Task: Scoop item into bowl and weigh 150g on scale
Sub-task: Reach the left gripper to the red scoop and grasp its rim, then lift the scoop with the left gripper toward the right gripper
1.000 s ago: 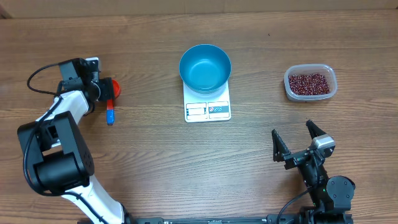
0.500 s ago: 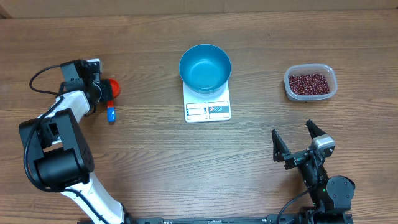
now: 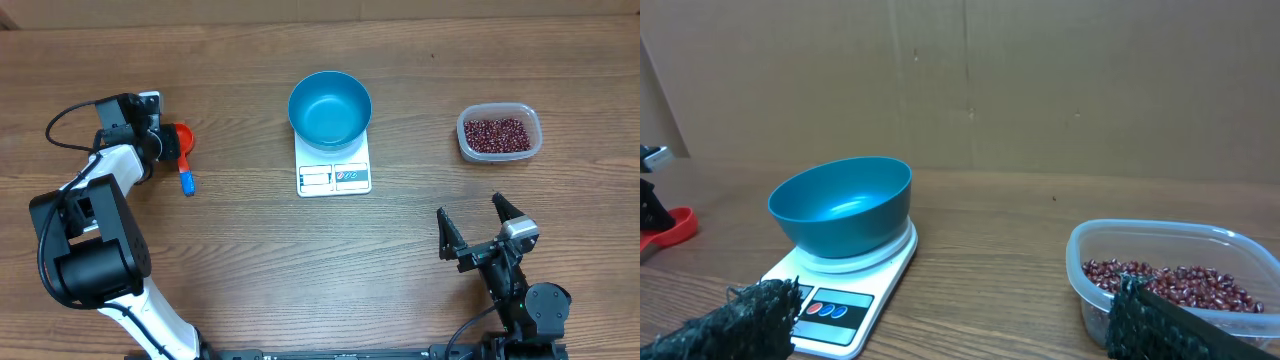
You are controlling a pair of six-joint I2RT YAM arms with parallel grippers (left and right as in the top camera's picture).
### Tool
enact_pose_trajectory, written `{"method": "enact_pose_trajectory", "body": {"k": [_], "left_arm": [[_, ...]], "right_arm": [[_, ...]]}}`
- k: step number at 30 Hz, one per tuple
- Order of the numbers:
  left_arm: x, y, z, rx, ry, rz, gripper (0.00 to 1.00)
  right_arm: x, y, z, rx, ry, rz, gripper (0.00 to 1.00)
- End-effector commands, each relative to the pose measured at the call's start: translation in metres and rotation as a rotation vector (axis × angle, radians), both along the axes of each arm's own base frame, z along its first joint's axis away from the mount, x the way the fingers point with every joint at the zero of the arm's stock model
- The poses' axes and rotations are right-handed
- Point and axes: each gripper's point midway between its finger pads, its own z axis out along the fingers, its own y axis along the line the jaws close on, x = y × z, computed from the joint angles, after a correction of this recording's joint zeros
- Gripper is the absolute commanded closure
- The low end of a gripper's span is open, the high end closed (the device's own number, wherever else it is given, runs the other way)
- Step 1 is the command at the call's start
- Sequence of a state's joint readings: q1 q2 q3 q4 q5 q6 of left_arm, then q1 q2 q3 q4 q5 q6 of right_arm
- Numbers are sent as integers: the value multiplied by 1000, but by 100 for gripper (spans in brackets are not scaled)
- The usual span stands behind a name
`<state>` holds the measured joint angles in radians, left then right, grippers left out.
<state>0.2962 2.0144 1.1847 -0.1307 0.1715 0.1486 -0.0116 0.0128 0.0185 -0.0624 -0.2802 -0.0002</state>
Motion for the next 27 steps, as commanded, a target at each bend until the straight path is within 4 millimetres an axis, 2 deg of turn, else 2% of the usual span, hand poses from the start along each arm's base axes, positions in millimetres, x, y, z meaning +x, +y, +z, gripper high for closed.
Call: {"method": "enact_pose_trajectory", "body": {"k": [1, 3, 6, 10, 13, 16, 18, 24, 27], "left_arm": [[11, 4, 20, -23, -49, 59, 96], [19, 12, 57, -57, -123, 171, 96], [20, 14, 117, -129, -233, 284, 96], [0, 8, 186, -244, -342, 400, 96], [-24, 0, 216, -358, -355, 510, 96], [-47, -7, 225, -470, -319, 626, 96], [-65, -19, 221, -577, -247, 705, 96], [-82, -51, 202, -697, -80, 659, 96], [-87, -53, 197, -696, -50, 668, 96]], "right_arm": [[0, -1, -2, -2, -5, -5, 0], [0, -1, -2, -2, -5, -5, 0], [0, -1, -2, -2, -5, -5, 0], [1, -1, -3, -1, -1, -5, 0], [1, -1, -3, -1, -1, -5, 0], [1, -1, -3, -1, -1, -5, 0], [1, -1, -2, -1, -2, -5, 0], [1, -1, -3, -1, -1, -5, 0], [1, 0, -2, -1, -2, -5, 0]]}}
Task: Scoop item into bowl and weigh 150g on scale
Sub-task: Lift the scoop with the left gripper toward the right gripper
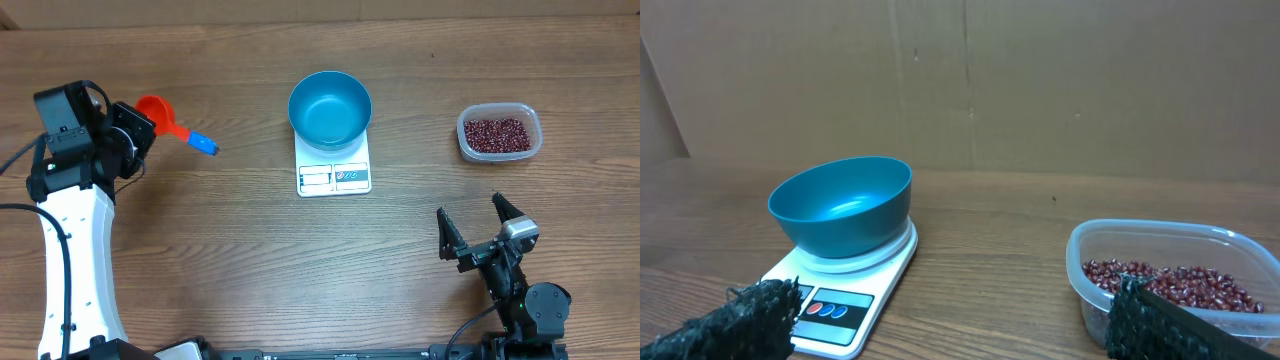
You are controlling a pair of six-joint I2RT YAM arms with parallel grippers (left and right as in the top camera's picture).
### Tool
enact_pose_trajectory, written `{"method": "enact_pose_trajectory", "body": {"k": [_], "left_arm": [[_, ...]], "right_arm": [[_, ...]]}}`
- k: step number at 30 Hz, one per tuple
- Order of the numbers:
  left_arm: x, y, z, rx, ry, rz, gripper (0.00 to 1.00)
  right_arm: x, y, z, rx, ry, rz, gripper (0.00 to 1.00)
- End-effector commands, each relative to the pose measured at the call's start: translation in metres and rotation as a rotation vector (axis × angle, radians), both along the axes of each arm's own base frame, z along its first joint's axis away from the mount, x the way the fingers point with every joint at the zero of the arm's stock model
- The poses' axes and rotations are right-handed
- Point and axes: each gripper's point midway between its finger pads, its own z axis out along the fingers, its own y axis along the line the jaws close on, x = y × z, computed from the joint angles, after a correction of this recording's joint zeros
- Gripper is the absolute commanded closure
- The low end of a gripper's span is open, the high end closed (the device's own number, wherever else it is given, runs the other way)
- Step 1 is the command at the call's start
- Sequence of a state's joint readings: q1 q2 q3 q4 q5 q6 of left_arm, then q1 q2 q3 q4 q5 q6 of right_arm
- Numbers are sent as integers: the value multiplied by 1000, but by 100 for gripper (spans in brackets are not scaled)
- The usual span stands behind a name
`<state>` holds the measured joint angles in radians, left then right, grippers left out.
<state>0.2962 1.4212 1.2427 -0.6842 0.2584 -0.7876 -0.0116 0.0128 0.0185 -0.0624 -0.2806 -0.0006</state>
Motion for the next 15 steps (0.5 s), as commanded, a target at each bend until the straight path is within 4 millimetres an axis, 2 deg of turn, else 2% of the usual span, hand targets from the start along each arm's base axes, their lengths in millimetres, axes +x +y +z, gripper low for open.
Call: {"method": "enact_pose_trajectory", "body": {"k": [1, 4, 6, 10, 15], "left_arm": [[-3, -13, 0, -77, 13, -13, 96], [-7, -16, -3, -92, 32, -19, 96], [-9, -18, -4, -94, 39, -27, 96], [-8, -27, -3, -101, 38, -52, 96], [-3, -37, -1, -93, 24, -79, 96]], "right_arm": [[1, 0, -2, -1, -4, -5, 0], [-2, 7, -2, 10, 1, 38, 0], [-11, 29, -1, 122, 43, 180, 0], [-18, 41, 8, 218, 53, 260, 0], [-24, 50, 10, 255, 74, 330, 0]]}}
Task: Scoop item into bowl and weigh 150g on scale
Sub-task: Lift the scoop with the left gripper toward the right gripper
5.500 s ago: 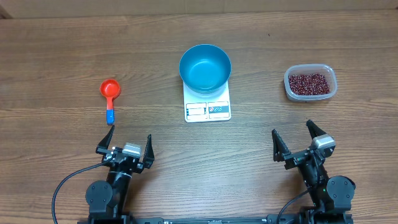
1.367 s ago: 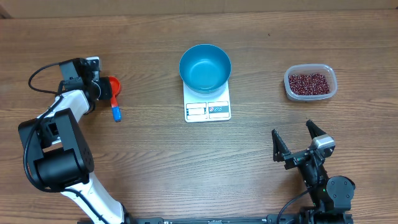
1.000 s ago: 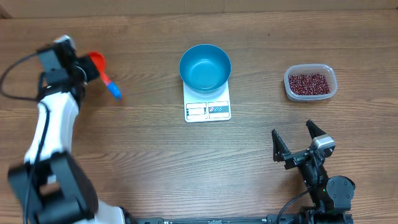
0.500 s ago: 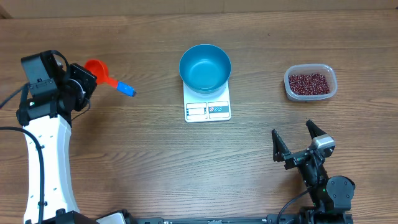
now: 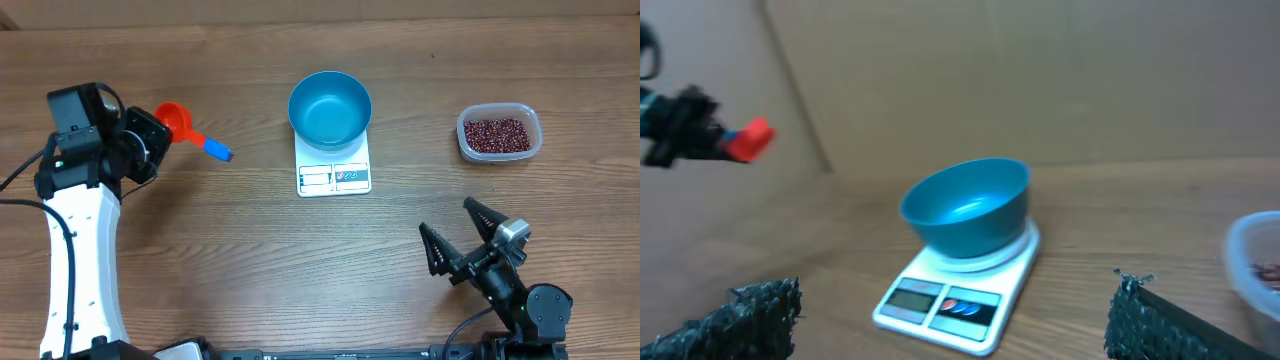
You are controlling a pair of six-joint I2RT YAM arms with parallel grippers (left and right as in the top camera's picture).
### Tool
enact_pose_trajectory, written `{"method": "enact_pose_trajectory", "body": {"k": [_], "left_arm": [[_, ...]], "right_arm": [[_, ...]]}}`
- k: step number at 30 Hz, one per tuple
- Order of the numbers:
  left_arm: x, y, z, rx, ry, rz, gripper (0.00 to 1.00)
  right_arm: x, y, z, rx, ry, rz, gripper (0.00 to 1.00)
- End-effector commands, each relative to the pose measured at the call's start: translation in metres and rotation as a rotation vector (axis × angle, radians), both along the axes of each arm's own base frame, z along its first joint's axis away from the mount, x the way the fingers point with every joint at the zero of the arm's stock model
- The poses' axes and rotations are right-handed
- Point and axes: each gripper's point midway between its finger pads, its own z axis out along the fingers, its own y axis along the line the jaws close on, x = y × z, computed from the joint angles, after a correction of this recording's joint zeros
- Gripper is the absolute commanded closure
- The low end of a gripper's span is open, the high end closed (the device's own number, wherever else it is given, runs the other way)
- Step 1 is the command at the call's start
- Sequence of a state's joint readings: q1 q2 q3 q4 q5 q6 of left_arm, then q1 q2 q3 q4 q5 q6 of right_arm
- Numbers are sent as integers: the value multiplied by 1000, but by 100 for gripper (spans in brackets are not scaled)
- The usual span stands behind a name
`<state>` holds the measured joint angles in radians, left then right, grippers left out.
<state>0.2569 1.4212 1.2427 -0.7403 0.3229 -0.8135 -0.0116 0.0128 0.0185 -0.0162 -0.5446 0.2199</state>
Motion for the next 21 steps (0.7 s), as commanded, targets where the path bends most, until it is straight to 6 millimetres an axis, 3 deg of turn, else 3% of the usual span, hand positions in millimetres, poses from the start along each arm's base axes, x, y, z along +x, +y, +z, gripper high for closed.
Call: {"method": "enact_pose_trajectory", "body": {"k": [1, 6, 10, 13, 21], "left_arm": [[5, -11, 6, -21, -23, -16, 96], [8, -21, 8, -44, -28, -14, 96], [10, -33, 8, -56, -29, -29, 96], [12, -46, 10, -70, -32, -45, 96], [14, -67, 12, -111, -28, -37, 96]], "right_arm": [[-6, 9, 4, 75, 33, 66, 0], [-12, 10, 42, 95, -2, 78, 0], [-10, 16, 65, 94, 74, 115, 0], [7, 17, 83, 106, 251, 113, 0], [47, 27, 102, 136, 643, 159, 0]]}}
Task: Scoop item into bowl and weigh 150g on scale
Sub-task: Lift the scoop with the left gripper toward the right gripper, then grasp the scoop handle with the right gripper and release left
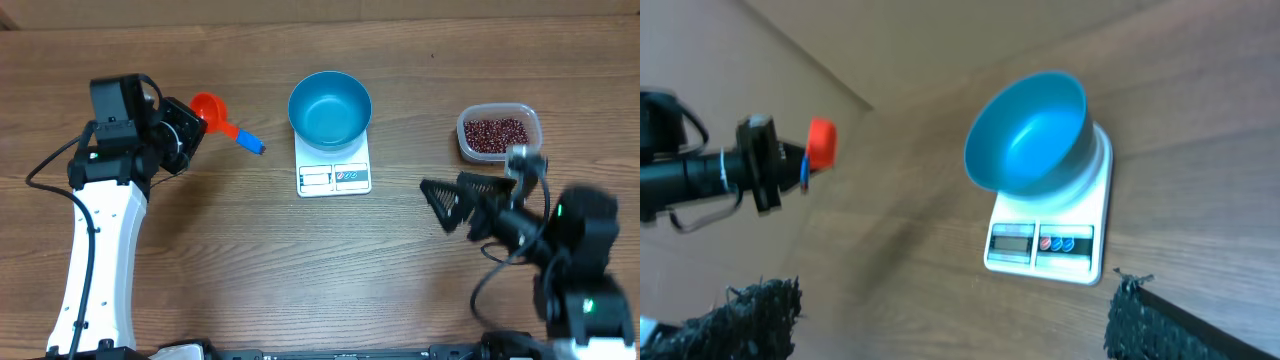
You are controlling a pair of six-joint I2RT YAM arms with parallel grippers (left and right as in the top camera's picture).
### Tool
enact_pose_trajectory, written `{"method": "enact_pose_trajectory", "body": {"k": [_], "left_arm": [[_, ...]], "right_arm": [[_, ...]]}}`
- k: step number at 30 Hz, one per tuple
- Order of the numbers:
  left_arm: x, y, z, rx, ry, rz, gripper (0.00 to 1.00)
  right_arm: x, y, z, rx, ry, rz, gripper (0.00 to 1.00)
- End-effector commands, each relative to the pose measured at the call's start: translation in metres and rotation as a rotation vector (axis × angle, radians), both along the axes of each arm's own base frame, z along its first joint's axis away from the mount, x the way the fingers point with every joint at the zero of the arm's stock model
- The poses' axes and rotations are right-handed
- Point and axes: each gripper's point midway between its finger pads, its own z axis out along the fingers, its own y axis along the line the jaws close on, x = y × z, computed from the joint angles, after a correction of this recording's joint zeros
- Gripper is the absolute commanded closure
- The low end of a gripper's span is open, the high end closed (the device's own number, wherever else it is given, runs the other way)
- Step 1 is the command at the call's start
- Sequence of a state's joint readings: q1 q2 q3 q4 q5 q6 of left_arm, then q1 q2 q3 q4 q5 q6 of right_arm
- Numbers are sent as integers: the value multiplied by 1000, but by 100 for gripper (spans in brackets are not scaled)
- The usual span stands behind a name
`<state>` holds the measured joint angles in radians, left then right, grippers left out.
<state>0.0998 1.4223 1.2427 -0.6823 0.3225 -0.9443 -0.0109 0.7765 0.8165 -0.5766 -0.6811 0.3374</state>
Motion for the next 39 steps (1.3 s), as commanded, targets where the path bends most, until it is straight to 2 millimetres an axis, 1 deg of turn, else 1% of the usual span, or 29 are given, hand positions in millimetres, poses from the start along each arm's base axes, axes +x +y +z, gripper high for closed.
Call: {"method": "enact_pose_trajectory", "body": {"k": [1, 2, 3, 4, 6, 7, 8, 10, 11, 12, 14, 15, 18, 22, 23, 26, 29, 34, 37, 39], "left_arm": [[1, -12, 3, -53, 11, 37, 96], [1, -14, 3, -59, 16, 44, 96], [1, -19, 3, -74, 26, 61, 96], [0, -22, 2, -85, 32, 69, 96], [-1, -32, 2, -114, 49, 89, 96], [-1, -35, 1, -121, 55, 101, 96], [-1, -38, 0, -125, 64, 121, 96], [-2, -41, -2, -128, 77, 140, 96], [-2, -45, -5, -135, 88, 145, 96], [-2, -47, -6, -141, 95, 147, 96], [-2, -50, -11, -151, 115, 154, 96], [-2, -52, -14, -154, 126, 155, 96], [-3, -53, -20, -157, 152, 161, 96], [-5, -61, -36, -151, 206, 150, 96], [-5, -64, -39, -151, 217, 144, 96], [-7, -82, -45, -190, 247, 85, 96], [-11, -97, -49, -167, 255, 41, 96], [-15, -111, -49, -161, 257, 1, 96], [-17, -116, -49, -147, 253, -28, 96], [-19, -119, -49, -145, 256, -36, 96]], "right_arm": [[17, 15, 19, 25, 78, 74, 0], [20, 21, 22, 37, 91, 105, 0], [25, 34, 25, 56, 101, 163, 0], [29, 42, 27, 72, 110, 187, 0], [45, 62, 28, 173, 176, 197, 0], [54, 70, 30, 206, 180, 204, 0], [62, 81, 30, 271, 228, 205, 0], [69, 93, 31, 290, 217, 244, 0], [73, 103, 27, 289, 205, 274, 0], [74, 111, 25, 288, 201, 295, 0], [76, 133, 16, 286, 214, 329, 8], [78, 142, 5, 280, 250, 305, 9], [80, 162, -11, 260, 290, 271, 14], [75, 191, -10, 251, 250, 273, 21], [74, 194, -10, 250, 249, 267, 23], [68, 204, -14, 241, 265, 254, 34], [66, 208, -22, 219, 278, 235, 42], [73, 206, -40, 188, 312, 190, 46], [75, 206, -43, 183, 314, 179, 49], [75, 205, -43, 182, 313, 178, 54]]}}
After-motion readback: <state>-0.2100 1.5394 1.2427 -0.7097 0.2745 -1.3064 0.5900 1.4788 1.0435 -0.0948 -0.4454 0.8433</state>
